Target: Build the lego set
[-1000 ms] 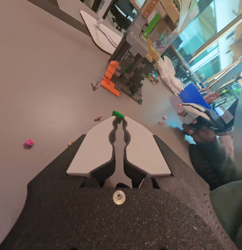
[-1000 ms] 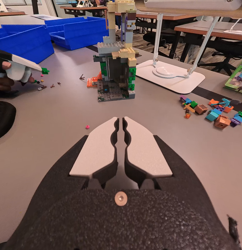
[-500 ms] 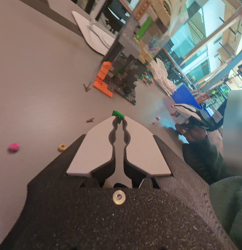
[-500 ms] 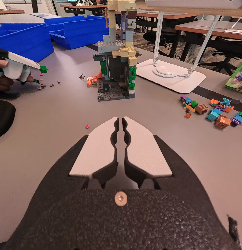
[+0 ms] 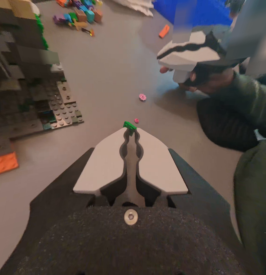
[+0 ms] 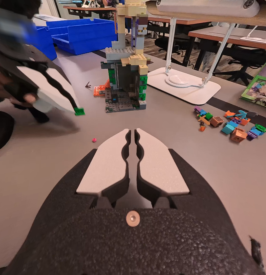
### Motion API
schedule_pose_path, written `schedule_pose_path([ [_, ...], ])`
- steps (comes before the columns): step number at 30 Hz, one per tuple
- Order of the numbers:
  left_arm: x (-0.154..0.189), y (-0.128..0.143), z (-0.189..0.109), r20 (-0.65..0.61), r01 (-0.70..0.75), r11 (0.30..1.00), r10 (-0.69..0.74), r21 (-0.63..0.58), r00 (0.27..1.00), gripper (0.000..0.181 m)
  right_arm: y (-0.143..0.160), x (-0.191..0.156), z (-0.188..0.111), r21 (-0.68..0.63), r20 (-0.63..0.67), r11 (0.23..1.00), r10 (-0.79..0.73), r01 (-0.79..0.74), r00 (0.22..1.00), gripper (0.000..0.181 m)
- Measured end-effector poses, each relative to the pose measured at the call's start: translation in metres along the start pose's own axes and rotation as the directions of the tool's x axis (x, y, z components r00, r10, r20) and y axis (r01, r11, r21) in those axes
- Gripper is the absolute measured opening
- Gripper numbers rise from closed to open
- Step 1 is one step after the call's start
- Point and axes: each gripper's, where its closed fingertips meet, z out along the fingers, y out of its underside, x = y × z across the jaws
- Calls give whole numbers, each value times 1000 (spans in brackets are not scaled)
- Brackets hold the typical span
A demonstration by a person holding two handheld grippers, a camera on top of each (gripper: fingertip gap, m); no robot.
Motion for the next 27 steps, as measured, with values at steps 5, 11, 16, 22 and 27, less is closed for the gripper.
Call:
schedule_pose_path([
  [5, -8, 12, 24, 59, -135, 981, 144, -137, 988, 6, 1, 1, 0, -5, 0, 1000, 0, 0, 1000, 4],
  [11, -16, 20, 29, 131, -237, 952, 265, -195, 955, 14, 4, 1, 2, -14, 2, 1000, 7, -7, 1000, 4],
  [16, -16, 23, 25, 169, -277, 937, 314, -213, 934, 25, 4, 2, 2, -12, 0, 1000, 7, -7, 1000, 4],
  [22, -18, 18, -11, 274, -260, 953, 294, -154, 916, 23, 3, 2, 1, -9, -2, 1000, 7, -7, 1000, 4],
  [27, -38, 26, -73, 439, -166, 984, 175, -60, 881, 22, 4, 1, 2, -14, 4, 1000, 5, -5, 1000, 4],
])
